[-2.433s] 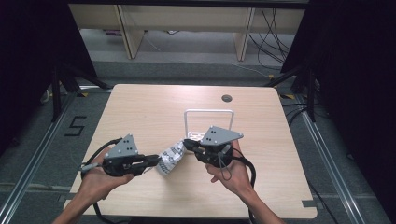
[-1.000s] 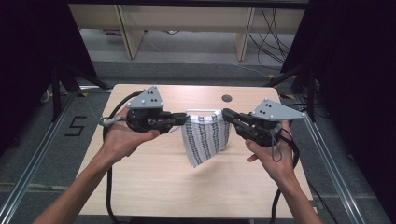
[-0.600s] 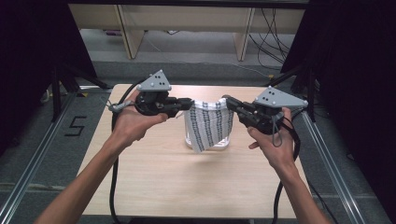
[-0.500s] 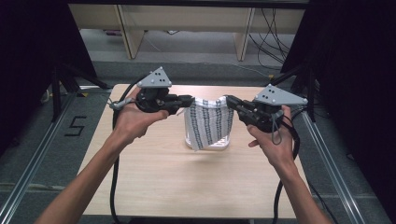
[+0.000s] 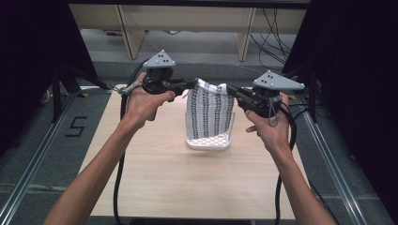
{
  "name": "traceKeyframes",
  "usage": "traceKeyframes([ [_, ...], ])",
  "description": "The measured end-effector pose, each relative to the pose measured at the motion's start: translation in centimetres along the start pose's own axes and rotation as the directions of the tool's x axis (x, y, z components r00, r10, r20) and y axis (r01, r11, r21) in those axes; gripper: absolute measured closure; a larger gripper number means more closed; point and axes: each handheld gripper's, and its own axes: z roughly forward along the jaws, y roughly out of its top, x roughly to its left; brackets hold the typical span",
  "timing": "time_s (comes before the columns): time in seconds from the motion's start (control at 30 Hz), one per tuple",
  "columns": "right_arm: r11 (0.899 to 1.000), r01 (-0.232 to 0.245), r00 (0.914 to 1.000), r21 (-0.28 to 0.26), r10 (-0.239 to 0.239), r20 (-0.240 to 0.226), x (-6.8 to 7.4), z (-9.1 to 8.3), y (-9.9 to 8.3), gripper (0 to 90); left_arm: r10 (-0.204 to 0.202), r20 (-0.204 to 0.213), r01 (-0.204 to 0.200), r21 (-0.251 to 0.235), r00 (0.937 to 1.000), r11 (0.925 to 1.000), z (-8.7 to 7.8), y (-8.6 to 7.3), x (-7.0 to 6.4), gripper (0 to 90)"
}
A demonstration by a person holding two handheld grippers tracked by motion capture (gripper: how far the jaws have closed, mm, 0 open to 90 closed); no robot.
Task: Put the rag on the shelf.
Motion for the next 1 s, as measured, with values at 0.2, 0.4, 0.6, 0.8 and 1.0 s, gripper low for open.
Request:
traceKeyframes([
  [0.2,1.0,-0.013,0.9994,-0.005,0.013,0.031,-1.5,1.4,0.6,87.1,-0.04,-0.033,0.039,-0.022,0.9987,0.999,1.5,0.5,1.4,85.6],
  [0.4,0.999,-0.035,0.998,0.01,0.034,0.053,-2.7,2.7,0.8,87.0,-0.101,-0.046,0.099,-0.041,0.9938,0.9942,3.3,0.3,3.0,85.6],
  [0.6,0.997,-0.071,0.9946,0.027,0.069,0.078,-4.1,4.3,0.5,87.0,-0.158,-0.06,0.156,-0.045,0.9856,0.9867,5.1,-0.2,4.2,85.5],
  [0.8,0.994,-0.096,0.9913,0.061,0.09,0.095,-5.0,5.7,0.0,87.0,-0.196,-0.088,0.193,-0.039,0.9767,0.9805,6.3,-0.8,5.5,85.5],
  [1.0,0.988,-0.123,0.9864,0.097,0.111,0.121,-6.0,7.3,-0.8,87.0,-0.211,-0.1,0.21,-0.024,0.9723,0.9774,7.5,-1.4,6.0,85.3],
])
